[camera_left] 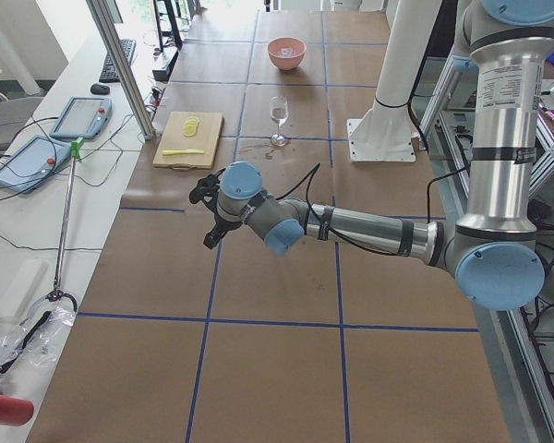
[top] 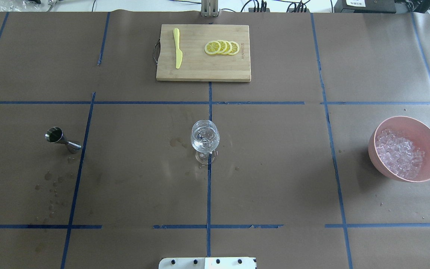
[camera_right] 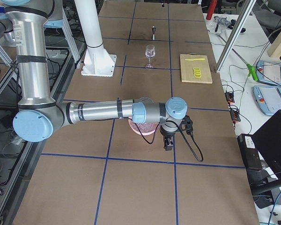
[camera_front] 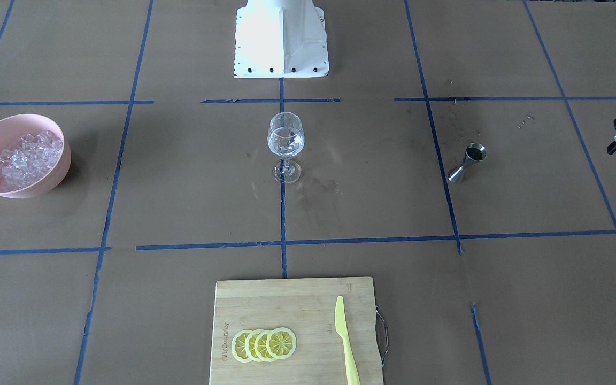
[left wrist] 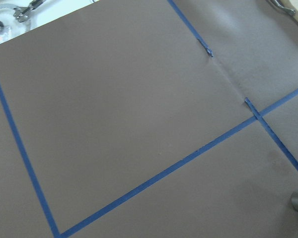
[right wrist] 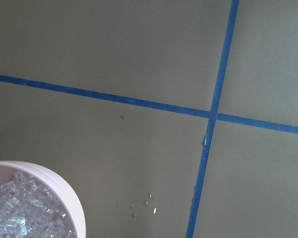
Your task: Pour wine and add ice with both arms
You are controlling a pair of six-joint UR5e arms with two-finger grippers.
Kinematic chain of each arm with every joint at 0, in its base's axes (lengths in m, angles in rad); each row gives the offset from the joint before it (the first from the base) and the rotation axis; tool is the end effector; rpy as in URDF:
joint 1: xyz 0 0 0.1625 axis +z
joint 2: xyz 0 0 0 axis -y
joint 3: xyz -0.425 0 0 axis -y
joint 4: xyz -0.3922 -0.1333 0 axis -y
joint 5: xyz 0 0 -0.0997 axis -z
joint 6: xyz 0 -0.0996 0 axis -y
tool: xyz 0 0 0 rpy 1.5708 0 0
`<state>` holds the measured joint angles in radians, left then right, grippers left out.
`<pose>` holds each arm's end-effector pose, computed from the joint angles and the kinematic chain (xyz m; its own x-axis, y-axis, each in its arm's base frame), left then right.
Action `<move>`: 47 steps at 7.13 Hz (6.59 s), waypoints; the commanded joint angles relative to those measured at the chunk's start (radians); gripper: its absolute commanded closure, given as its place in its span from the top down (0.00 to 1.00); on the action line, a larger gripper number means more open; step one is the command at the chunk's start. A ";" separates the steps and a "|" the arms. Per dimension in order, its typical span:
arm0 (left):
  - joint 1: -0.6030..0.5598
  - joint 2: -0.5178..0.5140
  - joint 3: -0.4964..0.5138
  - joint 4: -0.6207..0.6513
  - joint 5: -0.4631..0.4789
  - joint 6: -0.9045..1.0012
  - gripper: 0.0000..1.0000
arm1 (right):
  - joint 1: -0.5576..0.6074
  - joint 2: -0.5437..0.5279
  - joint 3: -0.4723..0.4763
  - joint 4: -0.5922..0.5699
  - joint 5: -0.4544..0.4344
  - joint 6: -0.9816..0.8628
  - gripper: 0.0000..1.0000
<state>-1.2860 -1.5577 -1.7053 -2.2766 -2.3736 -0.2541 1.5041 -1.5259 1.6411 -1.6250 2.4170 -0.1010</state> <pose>0.0819 -0.4993 0.5134 0.5491 0.5174 -0.6563 -0.0539 0.8056 0.5900 0.0245 -0.5150 0.6018 0.6483 -0.1897 0.7374 0.1326 0.9818 0.1360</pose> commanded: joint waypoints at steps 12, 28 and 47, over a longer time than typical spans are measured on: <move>1.077 0.260 -0.119 -0.529 1.631 -0.853 0.99 | -0.031 -0.010 -0.118 0.249 0.063 0.003 1.00; 1.116 0.045 0.174 -0.537 1.847 -0.899 0.66 | -0.031 -0.019 -0.116 0.263 0.063 0.001 1.00; 1.088 -0.016 0.121 -0.615 1.861 -0.866 0.00 | -0.033 -0.020 -0.107 0.264 0.077 0.001 1.00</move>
<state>-0.1965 -1.5403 -1.5505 -2.8825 -0.5015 -1.1364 1.4711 -1.5475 1.5239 -1.3611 2.4899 -0.0999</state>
